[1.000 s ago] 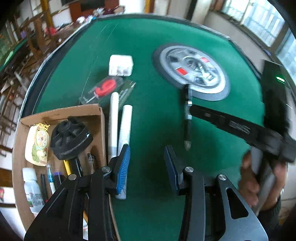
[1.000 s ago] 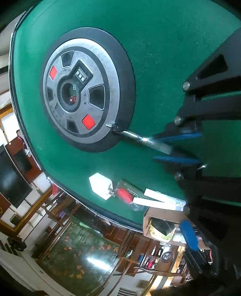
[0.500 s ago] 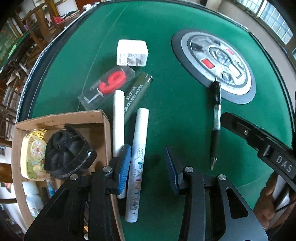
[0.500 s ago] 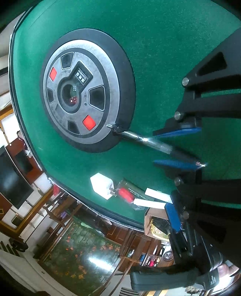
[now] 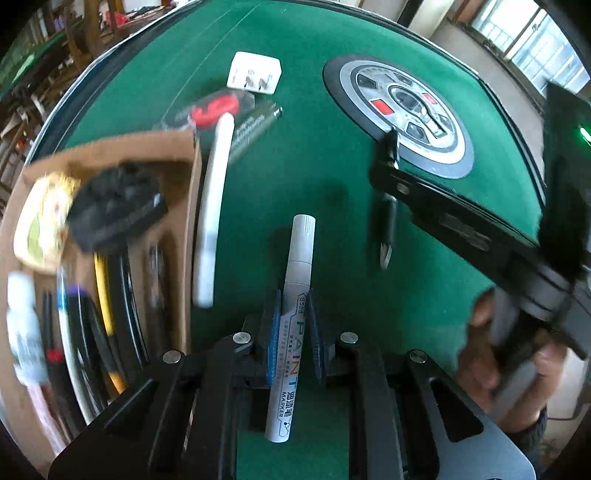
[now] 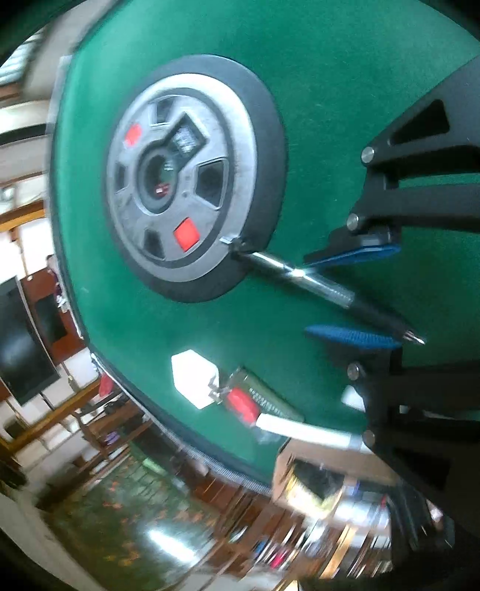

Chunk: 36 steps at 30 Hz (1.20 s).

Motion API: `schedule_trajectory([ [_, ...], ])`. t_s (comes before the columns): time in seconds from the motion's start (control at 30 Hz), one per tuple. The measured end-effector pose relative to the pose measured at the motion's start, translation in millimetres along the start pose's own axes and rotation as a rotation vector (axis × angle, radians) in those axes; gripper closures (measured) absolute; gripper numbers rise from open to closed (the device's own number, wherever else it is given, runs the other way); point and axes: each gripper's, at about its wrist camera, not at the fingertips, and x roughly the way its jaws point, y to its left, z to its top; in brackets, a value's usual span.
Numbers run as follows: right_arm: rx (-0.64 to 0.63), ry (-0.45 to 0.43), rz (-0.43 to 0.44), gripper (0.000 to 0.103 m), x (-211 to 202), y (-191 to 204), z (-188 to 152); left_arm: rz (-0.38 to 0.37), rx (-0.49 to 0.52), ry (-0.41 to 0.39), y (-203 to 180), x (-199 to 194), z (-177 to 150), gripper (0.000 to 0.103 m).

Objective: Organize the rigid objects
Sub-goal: 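Carry the PAINT marker over the tray with the left gripper while the right lifts the pen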

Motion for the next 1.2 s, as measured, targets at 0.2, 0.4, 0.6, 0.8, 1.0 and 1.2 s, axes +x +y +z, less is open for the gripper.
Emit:
schedule_trajectory([
  [0.2,-0.106,-0.027,-0.155,0.084,3,16,-6,-0.002,0.010,-0.037,-15,-8,-29,0.089],
  [0.4,-0.075,-0.027,-0.143,0.094,-8,4,-6,0.061,0.059,-0.067,-29,-11,-40,0.089],
  [0.6,-0.025,0.017,-0.097,0.103,-5,-8,-7,0.094,0.086,-0.072,-29,-6,-48,0.089],
  [0.8,0.040,-0.035,-0.034,0.101,-20,-14,-5,0.114,0.097,-0.107,-30,-8,-56,0.088],
  [1.0,0.041,0.000,0.017,0.069,-10,-9,-5,0.059,0.046,-0.146,-16,-20,-62,0.089],
  [1.2,-0.111,-0.026,-0.113,0.072,-4,14,-10,-0.072,-0.065,-0.167,5,-41,-62,0.089],
])
